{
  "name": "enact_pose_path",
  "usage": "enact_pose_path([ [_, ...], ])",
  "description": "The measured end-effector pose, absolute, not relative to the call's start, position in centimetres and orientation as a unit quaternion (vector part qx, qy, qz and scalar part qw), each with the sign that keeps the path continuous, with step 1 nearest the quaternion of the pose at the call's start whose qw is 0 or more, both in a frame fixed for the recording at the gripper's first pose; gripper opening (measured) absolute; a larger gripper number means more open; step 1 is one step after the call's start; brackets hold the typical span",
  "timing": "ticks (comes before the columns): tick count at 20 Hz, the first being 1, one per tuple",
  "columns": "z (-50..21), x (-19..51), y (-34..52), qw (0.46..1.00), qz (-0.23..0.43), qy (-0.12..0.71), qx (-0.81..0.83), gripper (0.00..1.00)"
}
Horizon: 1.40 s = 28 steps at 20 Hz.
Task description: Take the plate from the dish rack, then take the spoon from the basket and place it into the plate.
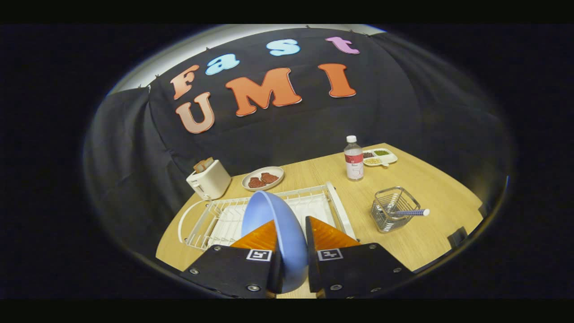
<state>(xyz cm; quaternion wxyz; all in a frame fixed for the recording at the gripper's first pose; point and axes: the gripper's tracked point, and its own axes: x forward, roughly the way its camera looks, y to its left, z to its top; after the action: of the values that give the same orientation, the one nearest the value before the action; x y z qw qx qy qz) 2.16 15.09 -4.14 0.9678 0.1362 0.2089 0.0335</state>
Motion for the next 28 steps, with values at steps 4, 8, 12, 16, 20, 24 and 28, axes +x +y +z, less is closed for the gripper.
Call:
enact_pose_path([
  [4, -6.0, -1.3, 15.1, 0.956, 0.064, 0.214, 0.191, 0.23],
  [8, -8.3, -4.2, 15.6, 0.937, 0.096, 0.232, 0.243, 0.23],
  [12, -11.2, -5.6, 14.9, 0.93, 0.094, 0.242, 0.26, 0.23],
  [16, -14.5, -6.3, 14.2, 0.919, 0.083, 0.256, 0.286, 0.23],
  [20, -17.3, -6.5, 13.9, 0.912, 0.076, 0.274, 0.297, 0.23],
  [24, -18.4, -6.5, 13.0, 0.908, 0.061, 0.272, 0.313, 0.23],
  [28, -19.9, -6.0, 12.4, 0.9, 0.047, 0.29, 0.323, 0.24],
])
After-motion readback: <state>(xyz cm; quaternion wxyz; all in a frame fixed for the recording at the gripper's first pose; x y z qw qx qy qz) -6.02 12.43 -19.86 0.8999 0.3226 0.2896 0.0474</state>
